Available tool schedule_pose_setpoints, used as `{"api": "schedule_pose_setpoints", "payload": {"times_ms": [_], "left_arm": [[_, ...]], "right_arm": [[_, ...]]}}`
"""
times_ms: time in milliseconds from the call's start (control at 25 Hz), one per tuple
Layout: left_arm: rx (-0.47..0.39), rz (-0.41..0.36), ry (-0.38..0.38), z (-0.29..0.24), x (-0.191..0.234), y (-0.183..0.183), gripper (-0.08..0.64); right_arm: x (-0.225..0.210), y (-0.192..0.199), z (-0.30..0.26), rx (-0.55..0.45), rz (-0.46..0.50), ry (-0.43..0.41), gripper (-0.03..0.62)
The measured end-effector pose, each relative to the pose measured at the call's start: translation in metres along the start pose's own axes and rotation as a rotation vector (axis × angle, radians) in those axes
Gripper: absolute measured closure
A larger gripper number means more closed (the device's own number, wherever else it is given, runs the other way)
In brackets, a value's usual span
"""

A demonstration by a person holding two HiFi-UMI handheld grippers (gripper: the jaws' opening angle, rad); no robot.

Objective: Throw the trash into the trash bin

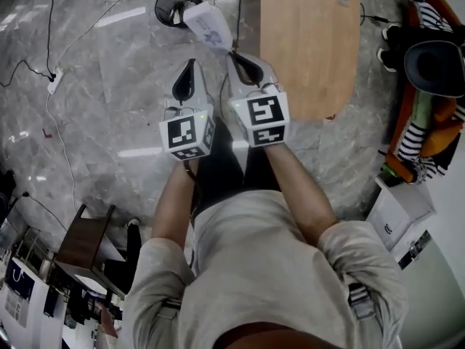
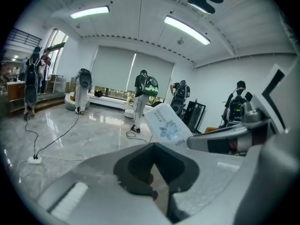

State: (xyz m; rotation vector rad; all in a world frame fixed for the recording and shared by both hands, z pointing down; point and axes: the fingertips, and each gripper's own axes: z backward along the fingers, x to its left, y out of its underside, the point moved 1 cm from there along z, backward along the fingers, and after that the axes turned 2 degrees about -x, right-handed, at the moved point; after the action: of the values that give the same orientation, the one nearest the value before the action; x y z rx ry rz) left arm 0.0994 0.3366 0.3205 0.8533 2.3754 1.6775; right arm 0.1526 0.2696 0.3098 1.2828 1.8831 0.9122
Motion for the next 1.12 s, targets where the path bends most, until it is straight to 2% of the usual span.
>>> {"api": "schedule_pose_setpoints", "payload": {"times_ms": [120,240,440,720,960,1120], "left_arm": [[-0.006,-0.028,0.006,0.01,0.043,-0.011,0.541],[-0.023,0.001,-0.026,0.011,0.081,-0.026,0.541],[-0.022,0.047,-0.062,0.003,0.119,-0.027,0.541],[0.028,0.035,-0.044,-0.057,0.166,-0.031,0.541],[0.117,0.059,-0.026,-0.138,0.215,-0.02,0.541],[0.183,0.062,-0.009,-0.181,0.233,0.003,0.541]], "right_arm": [[0.034,-0.016,-0.019,-0.002,0.022,-0.005,0.583],[0.057,-0.03,-0.043,-0.005,0.039,-0.017,0.583],[0.076,-0.045,-0.074,0.002,0.054,-0.046,0.583],[0.057,-0.043,-0.147,0.044,0.009,-0.034,0.583],[0.033,-0.016,-0.223,0.152,0.015,-0.039,0.583],[0.01,0.012,-0.269,0.216,-0.024,-0.033,0.583]]}}
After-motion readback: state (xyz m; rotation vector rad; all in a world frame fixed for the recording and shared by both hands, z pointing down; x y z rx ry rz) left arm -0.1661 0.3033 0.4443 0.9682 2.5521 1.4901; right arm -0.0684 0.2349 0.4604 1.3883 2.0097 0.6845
